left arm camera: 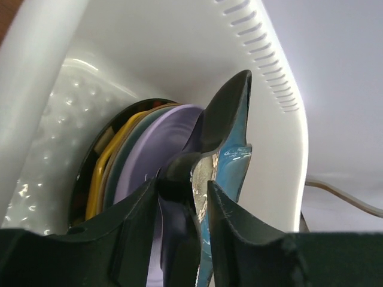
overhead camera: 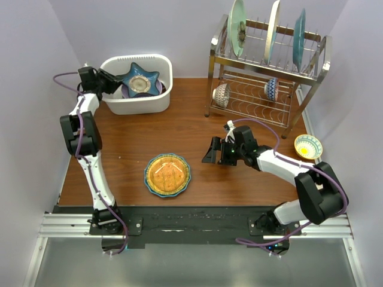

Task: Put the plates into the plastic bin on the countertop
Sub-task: Place the plate in the plastic bin.

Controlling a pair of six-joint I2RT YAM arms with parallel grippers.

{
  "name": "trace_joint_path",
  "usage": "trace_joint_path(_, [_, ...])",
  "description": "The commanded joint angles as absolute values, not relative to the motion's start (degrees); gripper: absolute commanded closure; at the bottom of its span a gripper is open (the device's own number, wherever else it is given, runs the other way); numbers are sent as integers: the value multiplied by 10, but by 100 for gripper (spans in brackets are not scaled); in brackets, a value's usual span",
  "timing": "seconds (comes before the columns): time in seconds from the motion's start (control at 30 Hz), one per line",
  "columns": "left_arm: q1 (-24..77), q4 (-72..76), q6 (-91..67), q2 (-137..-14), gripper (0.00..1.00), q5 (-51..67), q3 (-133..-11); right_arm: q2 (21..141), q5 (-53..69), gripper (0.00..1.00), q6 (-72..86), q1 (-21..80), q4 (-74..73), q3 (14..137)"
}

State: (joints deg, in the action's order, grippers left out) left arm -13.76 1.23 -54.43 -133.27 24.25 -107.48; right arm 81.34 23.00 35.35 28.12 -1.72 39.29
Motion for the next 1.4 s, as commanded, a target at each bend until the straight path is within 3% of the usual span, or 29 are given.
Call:
trace_joint_path(0.0, [-137,34,-548,-1309,52,291,-1080,790,217,2,345,282,-18,392])
trace_joint_path(0.37, [-142,-25,-525,-1274,23,262,-1075,781,216,2,346,283,-18,389])
trace_joint_path(0.63, [-148,-35,-512,-1215,14,191,-1063,777,215,2,346,282,-18,388])
trace_joint_path(1.0, [-148,-142,-463,-1262,12,228,-1194,780,221,2,350,283,-12,386])
trace_joint_path(1.37, [-145,-80,-450,-1210,12,267,-1135,779,218,2,349,283,-14,388])
